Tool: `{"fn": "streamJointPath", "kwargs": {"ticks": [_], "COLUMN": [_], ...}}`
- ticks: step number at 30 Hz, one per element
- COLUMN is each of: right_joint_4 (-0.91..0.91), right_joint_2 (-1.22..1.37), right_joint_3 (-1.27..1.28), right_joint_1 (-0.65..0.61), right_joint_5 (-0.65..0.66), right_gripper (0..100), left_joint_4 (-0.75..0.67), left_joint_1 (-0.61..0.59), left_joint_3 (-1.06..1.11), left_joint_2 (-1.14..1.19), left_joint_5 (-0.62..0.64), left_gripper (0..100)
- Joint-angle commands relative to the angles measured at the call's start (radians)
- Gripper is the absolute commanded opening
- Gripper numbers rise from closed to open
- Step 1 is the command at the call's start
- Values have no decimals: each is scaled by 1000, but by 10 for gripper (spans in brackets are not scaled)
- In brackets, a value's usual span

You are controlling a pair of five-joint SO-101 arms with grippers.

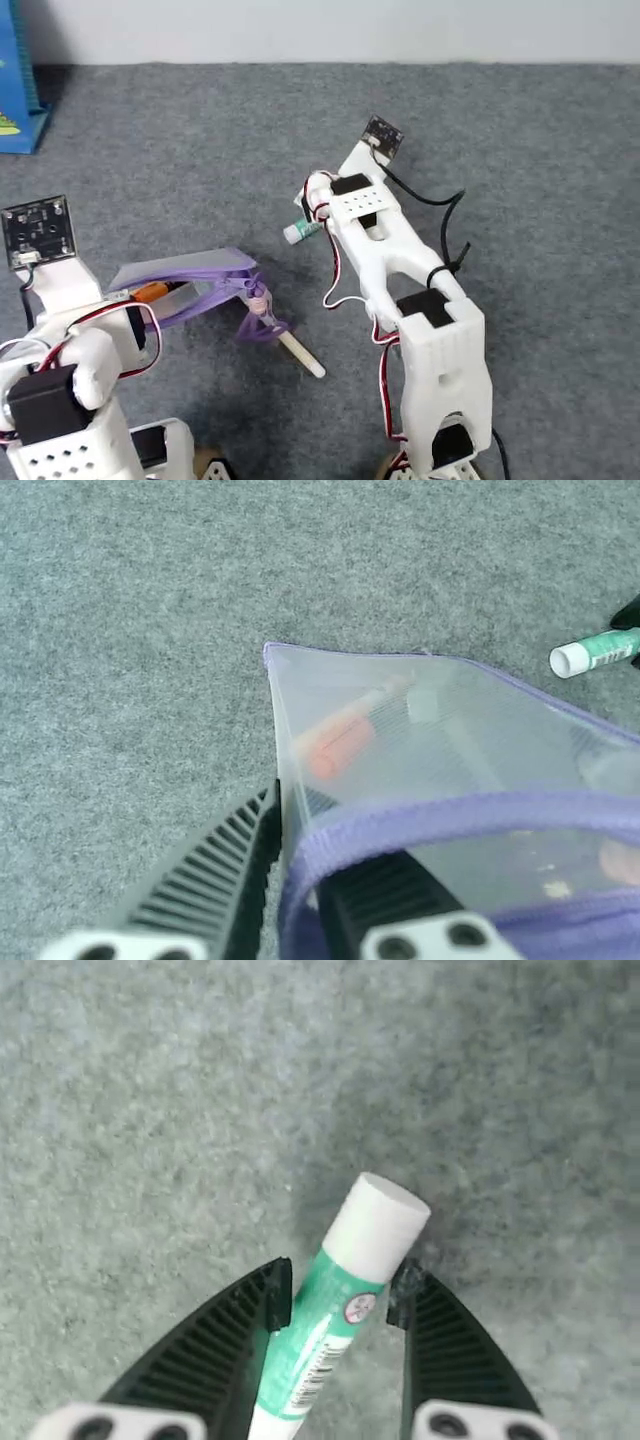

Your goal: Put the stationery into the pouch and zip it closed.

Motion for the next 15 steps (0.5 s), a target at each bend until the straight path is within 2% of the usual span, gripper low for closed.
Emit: {"fn": "streamJointPath", "kwargs": {"ticks": [1,4,8,11,15], "right_joint_4": [-18,7,10,59,220], "right_joint_2": [13,19,19,8,-65], "right_joint_3": [-71,-77,-77,-87,-124], "right_joint_1": [25,35,54,65,64], "right_joint_5": [12,12,15,20,57], "right_gripper": [169,132,2,17,8], "left_joint_4": [0,0,0,0,0], "left_joint_1": [-5,-5,-5,-5,-2], "left_joint_3": [1,1,1,1,1], "left_joint_2": [8,8,8,8,8], "left_joint_5": [6,6,6,6,6], "left_gripper": [11,11,11,11,11]}}
